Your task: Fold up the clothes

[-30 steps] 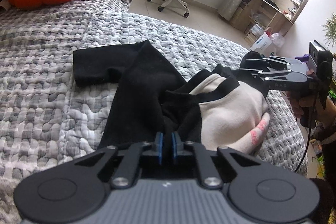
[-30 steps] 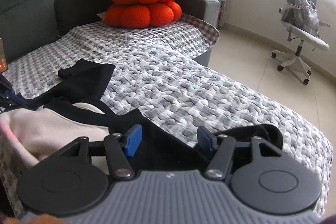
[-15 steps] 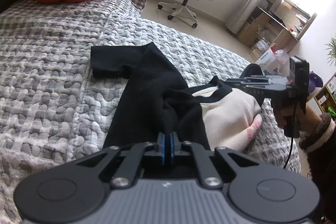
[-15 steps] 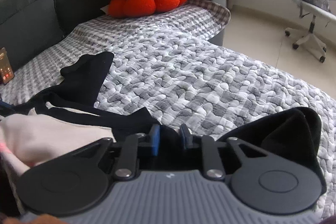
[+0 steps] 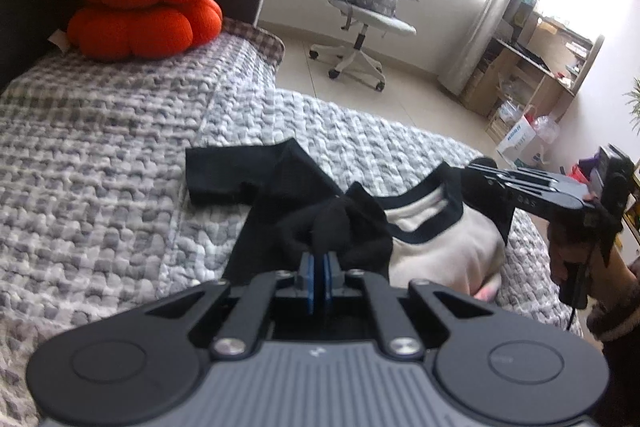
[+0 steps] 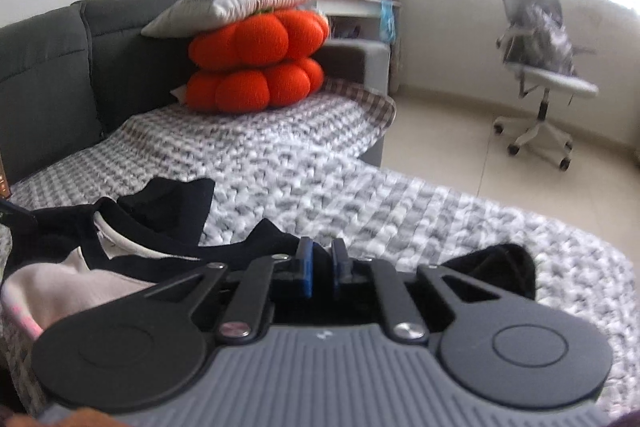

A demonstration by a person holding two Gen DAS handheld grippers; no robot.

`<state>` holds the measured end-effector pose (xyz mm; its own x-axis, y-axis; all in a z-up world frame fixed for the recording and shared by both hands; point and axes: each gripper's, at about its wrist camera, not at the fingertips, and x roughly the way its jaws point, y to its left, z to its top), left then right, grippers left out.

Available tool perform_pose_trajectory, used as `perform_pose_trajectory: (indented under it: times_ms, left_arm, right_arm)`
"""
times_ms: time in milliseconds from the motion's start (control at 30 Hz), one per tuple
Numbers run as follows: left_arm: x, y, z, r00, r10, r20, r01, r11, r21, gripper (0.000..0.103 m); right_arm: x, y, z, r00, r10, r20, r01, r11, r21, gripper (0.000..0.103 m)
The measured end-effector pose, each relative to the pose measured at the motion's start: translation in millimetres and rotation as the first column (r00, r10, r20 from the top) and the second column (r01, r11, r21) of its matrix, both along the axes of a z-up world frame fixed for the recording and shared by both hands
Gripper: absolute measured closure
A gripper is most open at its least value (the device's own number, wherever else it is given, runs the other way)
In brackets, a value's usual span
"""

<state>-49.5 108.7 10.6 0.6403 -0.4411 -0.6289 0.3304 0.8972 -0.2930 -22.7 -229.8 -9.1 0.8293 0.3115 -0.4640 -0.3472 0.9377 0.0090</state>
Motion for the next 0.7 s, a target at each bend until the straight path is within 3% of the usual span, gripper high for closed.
perform_pose_trajectory:
  times_ms: [233,533,567,633,700]
  left_arm:
    - [1,4,17,0.996,0.040,0.083,-0.034,0.997,-0.074,0.099]
    - [3,0,5,0.999,0.050,0.020,-0.049,0.998,-0.049,0.099]
    - [2,2,3,0.999,0.051,0.013,-0.050,0.998,-0.049,0.099]
    - [1,3,0,0.999,0.054,0.003,-0.054,0.997,-0.048,0.099]
    - [0,5,-4,0.998,0.059,-0.008,-0.059,0.997,-0.047,0.099]
  right_arm:
    - [-6,6,4,1.000,-0.011,0.020,0.012,0.999,-0.043,0.093]
    - [8,1,-13,0.992,0.010,-0.125,-0.009,1.000,0.007,0.083]
    - [10,1,-15,0.990,0.019,-0.141,-0.017,1.000,0.015,0.080]
    - [13,0,-17,0.986,0.036,-0.163,-0.032,0.999,0.031,0.062]
    - [19,0,-17,0.984,0.057,-0.170,-0.051,0.998,0.036,0.059]
